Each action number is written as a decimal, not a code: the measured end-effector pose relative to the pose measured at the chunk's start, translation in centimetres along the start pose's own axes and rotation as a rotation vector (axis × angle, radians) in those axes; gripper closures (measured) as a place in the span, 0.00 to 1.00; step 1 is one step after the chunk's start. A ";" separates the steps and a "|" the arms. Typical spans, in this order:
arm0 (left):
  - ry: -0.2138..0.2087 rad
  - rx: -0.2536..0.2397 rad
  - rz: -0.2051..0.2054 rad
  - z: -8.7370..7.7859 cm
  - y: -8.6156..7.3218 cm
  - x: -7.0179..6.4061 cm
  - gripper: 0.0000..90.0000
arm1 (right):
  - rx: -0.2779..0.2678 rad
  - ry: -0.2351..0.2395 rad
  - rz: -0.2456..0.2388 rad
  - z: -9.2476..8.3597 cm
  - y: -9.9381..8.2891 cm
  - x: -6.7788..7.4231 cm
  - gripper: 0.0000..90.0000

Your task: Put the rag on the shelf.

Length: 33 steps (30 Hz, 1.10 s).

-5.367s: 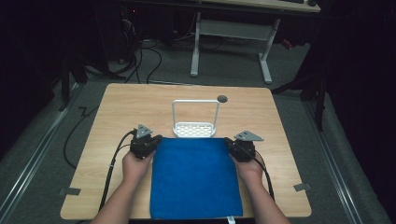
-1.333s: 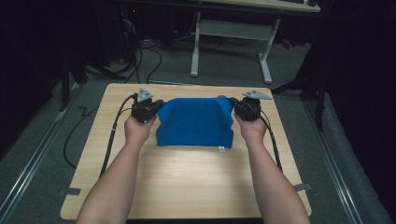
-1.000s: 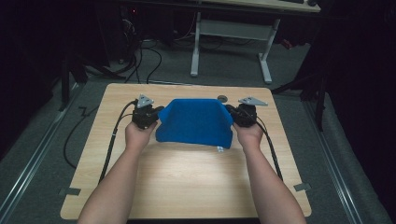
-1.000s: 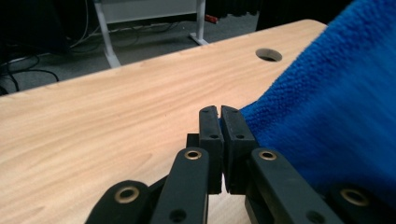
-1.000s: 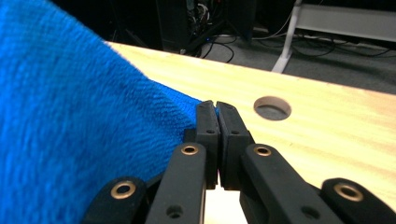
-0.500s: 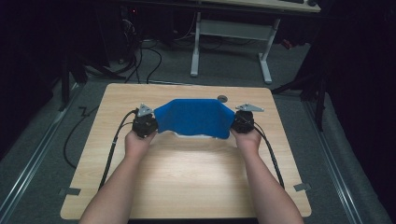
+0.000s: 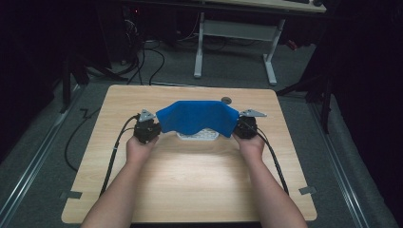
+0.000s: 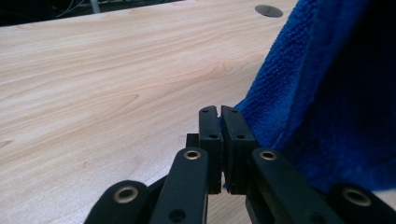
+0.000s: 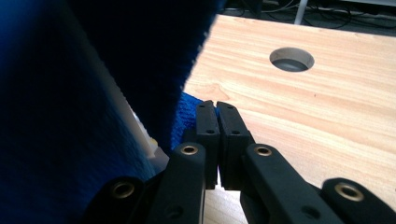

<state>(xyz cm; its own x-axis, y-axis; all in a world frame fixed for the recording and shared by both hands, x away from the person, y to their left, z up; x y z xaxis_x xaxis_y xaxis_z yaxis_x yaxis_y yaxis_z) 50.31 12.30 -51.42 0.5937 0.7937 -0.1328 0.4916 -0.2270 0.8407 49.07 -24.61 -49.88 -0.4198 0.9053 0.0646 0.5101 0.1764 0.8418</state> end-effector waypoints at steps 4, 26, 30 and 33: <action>-0.005 0.006 -0.009 0.1 -0.3 0.0 0.97 | 0.013 -0.001 -0.001 0.0 -0.2 -0.1 0.99; 0.048 -0.036 -0.037 -1.9 0.4 0.7 0.78 | -0.023 -0.029 0.002 -2.3 1.1 -0.7 0.83; 0.056 -0.041 -0.035 -2.2 0.5 0.8 0.77 | -0.029 -0.037 -0.001 -2.7 1.3 -1.0 0.82; 0.061 -0.043 -0.041 -2.5 0.6 1.1 0.76 | -0.032 -0.042 0.008 -2.9 1.4 -1.2 0.81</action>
Point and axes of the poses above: each handheld gripper's, and its own axes: z roughly forward along the jaws, y roughly out of its top, x roughly to its left, the point moved 1 cm from there along z, roughly forward along the jaws, and after that the axes turned 2 degrees about -z, right-handed, at the moved point
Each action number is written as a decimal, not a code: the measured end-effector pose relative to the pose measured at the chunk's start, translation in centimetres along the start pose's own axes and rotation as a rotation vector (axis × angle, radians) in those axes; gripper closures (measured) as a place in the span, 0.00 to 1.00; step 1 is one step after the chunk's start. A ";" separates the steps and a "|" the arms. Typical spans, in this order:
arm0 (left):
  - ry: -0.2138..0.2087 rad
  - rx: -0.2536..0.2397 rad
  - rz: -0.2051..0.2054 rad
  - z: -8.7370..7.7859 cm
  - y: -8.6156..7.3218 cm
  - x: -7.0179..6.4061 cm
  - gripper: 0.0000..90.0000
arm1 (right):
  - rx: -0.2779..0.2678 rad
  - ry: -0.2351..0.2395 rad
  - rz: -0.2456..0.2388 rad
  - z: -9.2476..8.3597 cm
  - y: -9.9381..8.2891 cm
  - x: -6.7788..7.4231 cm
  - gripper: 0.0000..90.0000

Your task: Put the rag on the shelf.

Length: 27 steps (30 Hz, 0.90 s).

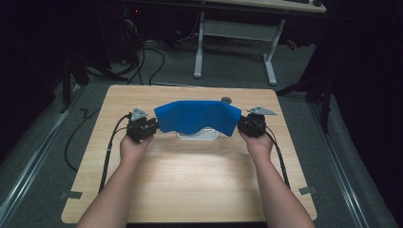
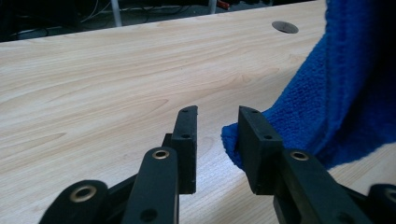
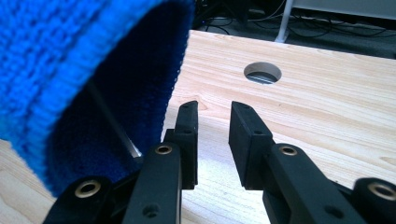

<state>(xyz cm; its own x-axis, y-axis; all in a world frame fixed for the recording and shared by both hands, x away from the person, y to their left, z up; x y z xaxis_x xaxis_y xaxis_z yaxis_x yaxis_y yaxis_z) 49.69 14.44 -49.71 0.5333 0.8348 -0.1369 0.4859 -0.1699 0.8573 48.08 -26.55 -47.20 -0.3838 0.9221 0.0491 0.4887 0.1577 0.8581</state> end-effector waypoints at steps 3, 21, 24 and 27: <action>0.010 -0.005 0.001 -0.4 0.1 0.2 0.75 | -0.006 -0.004 -0.004 -0.3 0.2 -0.1 0.80; 0.063 -0.015 -0.008 -2.3 0.2 1.9 0.73 | -0.008 -0.037 -0.015 -1.9 0.5 -1.1 0.75; 0.071 -0.011 -0.004 -2.7 0.0 2.1 0.73 | -0.003 -0.042 -0.019 -2.1 0.4 -1.1 0.74; 0.080 -0.012 -0.005 -3.3 -0.3 2.2 0.73 | 0.001 -0.046 -0.033 -2.4 0.2 -1.2 0.74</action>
Point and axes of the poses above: each handheld gripper's, and its own axes: z roughly forward along the jaws, y roughly out of its top, x roughly to its left, the point moved 1 cm from there along z, roughly forward along the jaws, and after that the axes turned 2 degrees about -z, right-handed, at the moved point
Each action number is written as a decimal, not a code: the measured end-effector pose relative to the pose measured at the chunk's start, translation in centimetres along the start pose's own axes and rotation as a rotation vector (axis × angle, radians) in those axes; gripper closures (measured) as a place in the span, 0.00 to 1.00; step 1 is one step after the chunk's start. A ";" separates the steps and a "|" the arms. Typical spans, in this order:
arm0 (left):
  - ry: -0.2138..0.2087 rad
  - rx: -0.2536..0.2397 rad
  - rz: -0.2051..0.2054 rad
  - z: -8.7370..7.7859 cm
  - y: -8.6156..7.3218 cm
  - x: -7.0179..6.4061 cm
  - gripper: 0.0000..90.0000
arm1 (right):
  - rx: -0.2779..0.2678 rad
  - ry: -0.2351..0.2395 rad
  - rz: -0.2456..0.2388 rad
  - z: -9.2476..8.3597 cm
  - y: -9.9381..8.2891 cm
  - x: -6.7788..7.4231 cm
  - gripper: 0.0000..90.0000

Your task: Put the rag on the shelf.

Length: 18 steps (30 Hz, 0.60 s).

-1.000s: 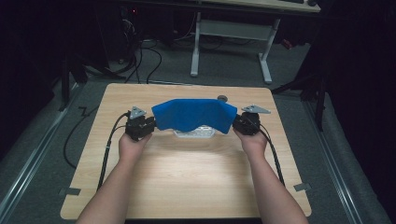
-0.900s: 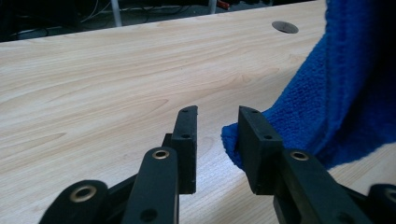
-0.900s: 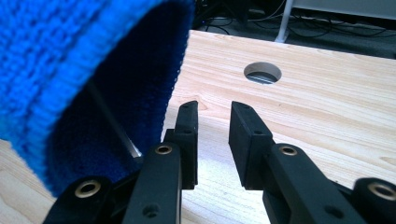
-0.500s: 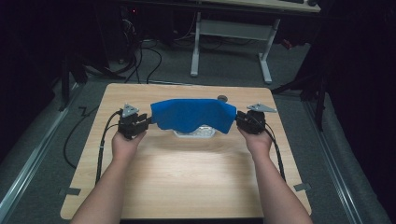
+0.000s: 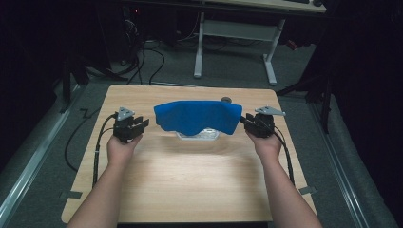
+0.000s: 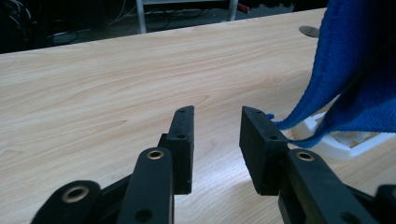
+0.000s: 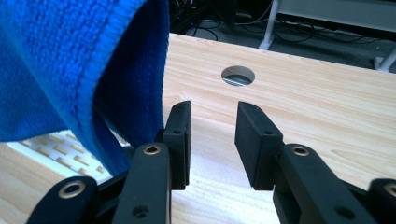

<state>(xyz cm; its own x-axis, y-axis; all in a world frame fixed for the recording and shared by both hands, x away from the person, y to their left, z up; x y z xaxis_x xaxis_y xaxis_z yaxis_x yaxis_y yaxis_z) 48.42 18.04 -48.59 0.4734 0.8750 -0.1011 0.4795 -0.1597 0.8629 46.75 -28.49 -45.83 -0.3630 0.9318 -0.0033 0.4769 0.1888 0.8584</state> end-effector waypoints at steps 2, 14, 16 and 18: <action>0.002 0.011 0.006 -0.5 -0.2 0.0 0.73 | -0.011 -0.003 -0.006 -0.5 -0.3 -0.1 0.74; 0.013 -0.024 0.028 -5.5 -3.6 -2.7 0.62 | -0.015 -0.010 -0.103 -4.9 -2.9 1.7 0.62; 0.003 -0.026 0.027 -6.5 -4.3 -3.7 0.60 | -0.026 -0.010 -0.108 -5.9 -3.5 2.4 0.59; -0.011 -0.022 0.029 -7.4 -5.0 -4.8 0.58 | -0.032 -0.006 -0.126 -6.8 -4.1 3.1 0.55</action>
Point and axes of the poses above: each handheld gripper's, and its own axes: z roughly forward along the jaws, y roughly out of its top, x roughly to its left, the point moved 1 cm from there along z, roughly forward along the jaws, and after that the axes turned 2 degrees about -z, right-handed, at the moved point
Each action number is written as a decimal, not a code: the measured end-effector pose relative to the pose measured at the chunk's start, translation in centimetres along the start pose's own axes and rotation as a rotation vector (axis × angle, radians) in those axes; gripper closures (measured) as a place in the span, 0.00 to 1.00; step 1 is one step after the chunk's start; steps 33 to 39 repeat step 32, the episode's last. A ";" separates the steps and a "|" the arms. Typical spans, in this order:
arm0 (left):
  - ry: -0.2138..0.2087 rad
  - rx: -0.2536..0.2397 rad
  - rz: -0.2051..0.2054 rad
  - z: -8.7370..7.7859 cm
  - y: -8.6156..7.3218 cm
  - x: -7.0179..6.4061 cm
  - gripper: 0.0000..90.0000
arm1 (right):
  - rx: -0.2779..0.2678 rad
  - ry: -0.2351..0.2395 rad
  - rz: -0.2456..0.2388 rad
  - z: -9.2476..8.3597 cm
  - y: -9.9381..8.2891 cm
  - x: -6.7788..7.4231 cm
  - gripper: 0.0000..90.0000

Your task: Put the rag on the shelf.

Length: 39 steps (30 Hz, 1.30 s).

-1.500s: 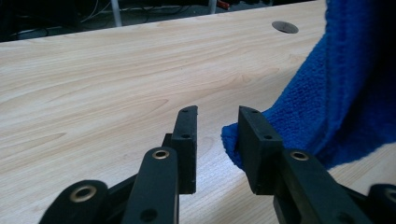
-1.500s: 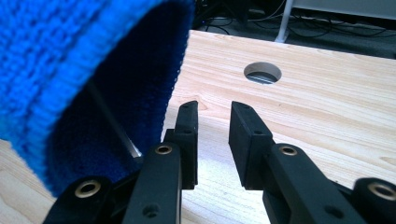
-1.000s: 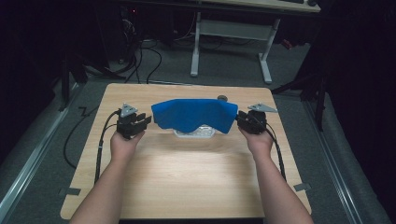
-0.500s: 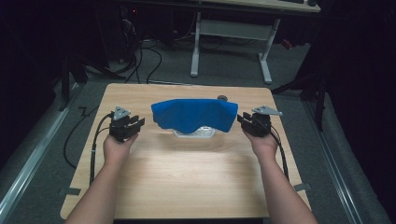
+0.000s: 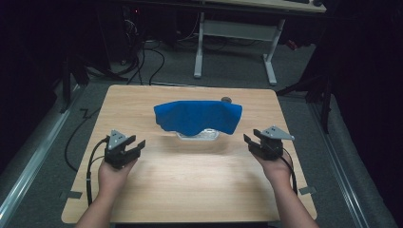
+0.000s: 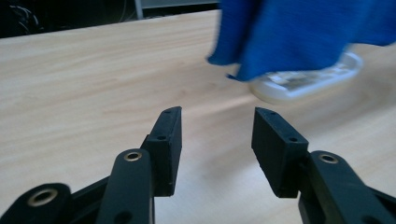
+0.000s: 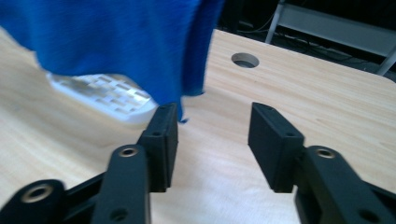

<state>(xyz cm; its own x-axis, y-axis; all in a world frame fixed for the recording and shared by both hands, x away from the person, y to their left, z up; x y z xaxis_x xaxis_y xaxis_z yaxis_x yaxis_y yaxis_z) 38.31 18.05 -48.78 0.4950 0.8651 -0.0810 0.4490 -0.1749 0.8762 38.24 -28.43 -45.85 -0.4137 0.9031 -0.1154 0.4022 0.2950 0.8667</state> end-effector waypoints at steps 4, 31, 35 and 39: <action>-0.050 0.027 -0.011 -0.9 -1.3 -2.6 0.56 | -0.008 0.010 -0.032 -1.7 -1.1 2.1 0.50; -0.198 0.132 0.054 1.0 -4.9 -8.5 0.50 | 0.043 0.120 -0.092 -2.1 -7.1 8.0 0.50; -0.194 0.130 0.051 1.0 -4.9 -8.4 0.50 | 0.044 0.123 -0.094 -2.0 -7.1 8.1 0.50; -0.194 0.130 0.051 1.0 -4.9 -8.4 0.50 | 0.044 0.123 -0.094 -2.0 -7.1 8.1 0.50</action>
Point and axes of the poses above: each handheld gripper's, and its own axes: z roughly forward along the jaws, y roughly out of its top, x roughly to its left, the point moved 1 cm from there along z, roughly forward along the jaws, and after that the axes turned 2 degrees about -z, right-handed, at the moved point
